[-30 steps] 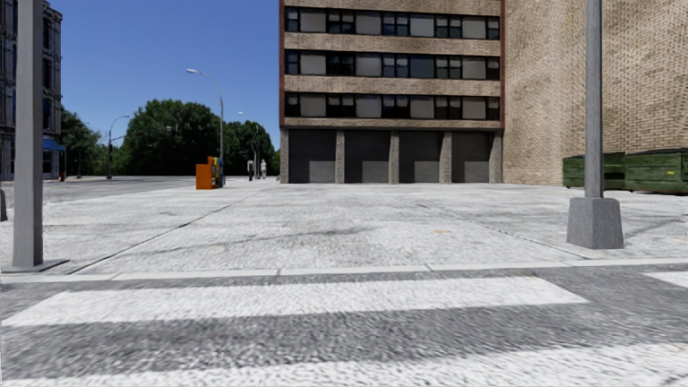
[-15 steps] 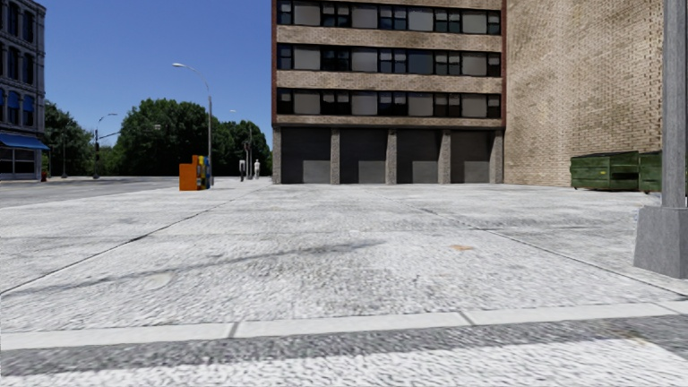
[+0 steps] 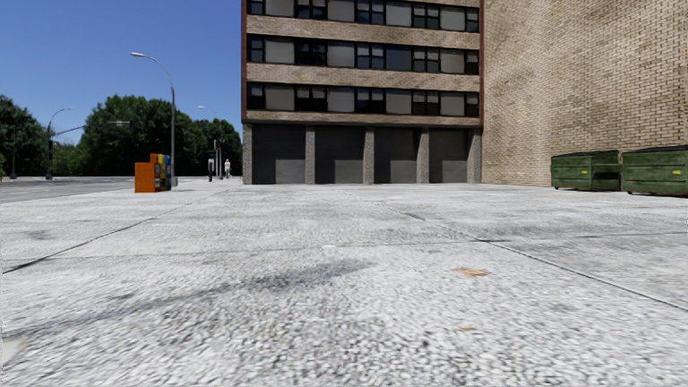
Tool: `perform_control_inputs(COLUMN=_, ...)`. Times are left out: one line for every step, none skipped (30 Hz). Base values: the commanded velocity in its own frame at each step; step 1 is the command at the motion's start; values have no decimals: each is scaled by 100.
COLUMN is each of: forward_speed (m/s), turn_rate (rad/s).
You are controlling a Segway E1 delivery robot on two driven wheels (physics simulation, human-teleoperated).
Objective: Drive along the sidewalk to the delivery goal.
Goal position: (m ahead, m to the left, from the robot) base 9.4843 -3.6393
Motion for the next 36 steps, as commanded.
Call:
perform_control_inputs(forward_speed=158, turn_rate=-31)
perform_control_inputs(forward_speed=156, turn_rate=-31)
perform_control_inputs(forward_speed=156, turn_rate=-31)
perform_control_inputs(forward_speed=156, turn_rate=-31)
perform_control_inputs(forward_speed=155, turn_rate=-31)
perform_control_inputs(forward_speed=153, turn_rate=-31)
perform_control_inputs(forward_speed=152, turn_rate=-31)
perform_control_inputs(forward_speed=152, turn_rate=-31)
perform_control_inputs(forward_speed=151, turn_rate=-31)
perform_control_inputs(forward_speed=150, turn_rate=-31)
perform_control_inputs(forward_speed=150, turn_rate=-31)
perform_control_inputs(forward_speed=150, turn_rate=-31)
perform_control_inputs(forward_speed=150, turn_rate=-31)
perform_control_inputs(forward_speed=149, turn_rate=-31)
perform_control_inputs(forward_speed=149, turn_rate=-32)
perform_control_inputs(forward_speed=149, turn_rate=-32)
perform_control_inputs(forward_speed=149, turn_rate=-32)
perform_control_inputs(forward_speed=149, turn_rate=-32)
perform_control_inputs(forward_speed=149, turn_rate=-32)
perform_control_inputs(forward_speed=149, turn_rate=-32)
perform_control_inputs(forward_speed=148, turn_rate=-32)
perform_control_inputs(forward_speed=147, turn_rate=-32)
perform_control_inputs(forward_speed=147, turn_rate=-32)
perform_control_inputs(forward_speed=147, turn_rate=-32)
perform_control_inputs(forward_speed=146, turn_rate=-34)
perform_control_inputs(forward_speed=145, turn_rate=-36)
perform_control_inputs(forward_speed=144, turn_rate=-39)
perform_control_inputs(forward_speed=144, turn_rate=-39)
perform_control_inputs(forward_speed=144, turn_rate=-40)
perform_control_inputs(forward_speed=143, turn_rate=-42)
perform_control_inputs(forward_speed=142, turn_rate=-42)
perform_control_inputs(forward_speed=142, turn_rate=-42)
perform_control_inputs(forward_speed=141, turn_rate=-42)
perform_control_inputs(forward_speed=138, turn_rate=-43)
perform_control_inputs(forward_speed=135, turn_rate=-44)
perform_control_inputs(forward_speed=135, turn_rate=-45)
